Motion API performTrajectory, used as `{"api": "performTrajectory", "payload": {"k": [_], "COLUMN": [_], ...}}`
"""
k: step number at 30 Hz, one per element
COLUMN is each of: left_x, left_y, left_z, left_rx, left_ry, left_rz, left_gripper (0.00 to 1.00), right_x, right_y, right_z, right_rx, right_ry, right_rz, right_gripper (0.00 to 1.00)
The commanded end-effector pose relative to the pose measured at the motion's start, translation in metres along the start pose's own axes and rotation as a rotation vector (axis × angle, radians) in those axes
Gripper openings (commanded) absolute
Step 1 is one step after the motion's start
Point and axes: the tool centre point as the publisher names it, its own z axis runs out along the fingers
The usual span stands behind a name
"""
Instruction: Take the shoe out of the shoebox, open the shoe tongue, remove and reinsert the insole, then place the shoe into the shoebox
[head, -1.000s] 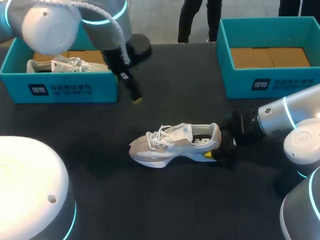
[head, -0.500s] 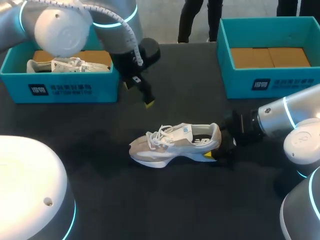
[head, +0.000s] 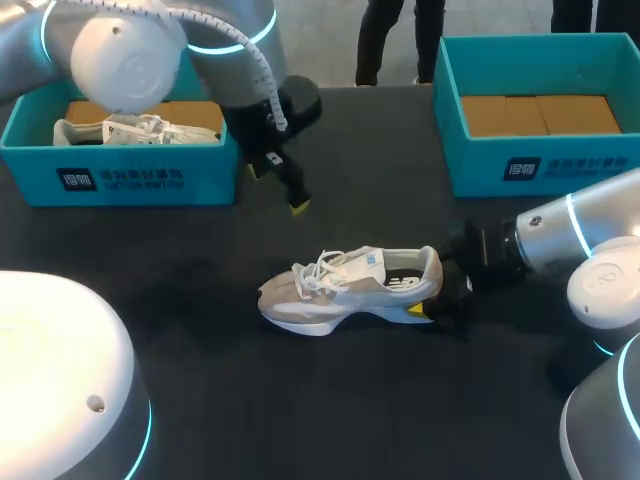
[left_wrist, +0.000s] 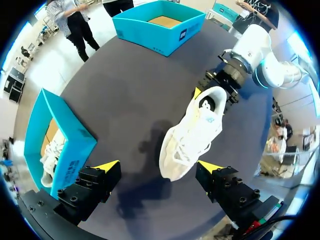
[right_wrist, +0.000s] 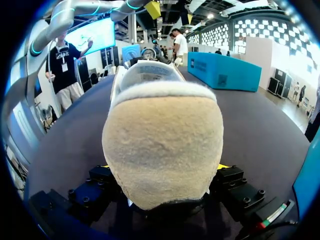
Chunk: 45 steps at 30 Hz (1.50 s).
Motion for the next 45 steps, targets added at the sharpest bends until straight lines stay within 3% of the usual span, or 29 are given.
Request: {"api": "performTrajectory", "payload": {"k": [1, 15, 32, 45], "left_x": [0.005, 0.039, 0.074, 0.099], "left_y": [-0.004, -0.013, -0.012, -0.023], "left_z": [0.0, 0.017, 0.031, 0.061], "left_rx": [0.005, 0.022, -0.015, -0.044], "left_ry": [-0.008, -0.046, -0.182, -0.166], "left_rz": [-0.115, -0.393, -0.487, -0.557], "left_gripper": [1.0, 1.0, 1.0, 1.0], "right_x": [-0.001, -0.001, -0.001, -0.001], "right_y": [0.0, 0.0, 0.0, 0.0], "right_z": [0.004, 0.004, 0.004, 0.004], "right_rx": [0.003, 0.003, 0.003, 0.003], "right_ry": [-0.001, -0.001, -0.001, -0.001], "right_rz": [0.001, 0.001, 0.001, 0.001], "right_gripper": [0.0, 0.0, 0.0, 0.0]}}
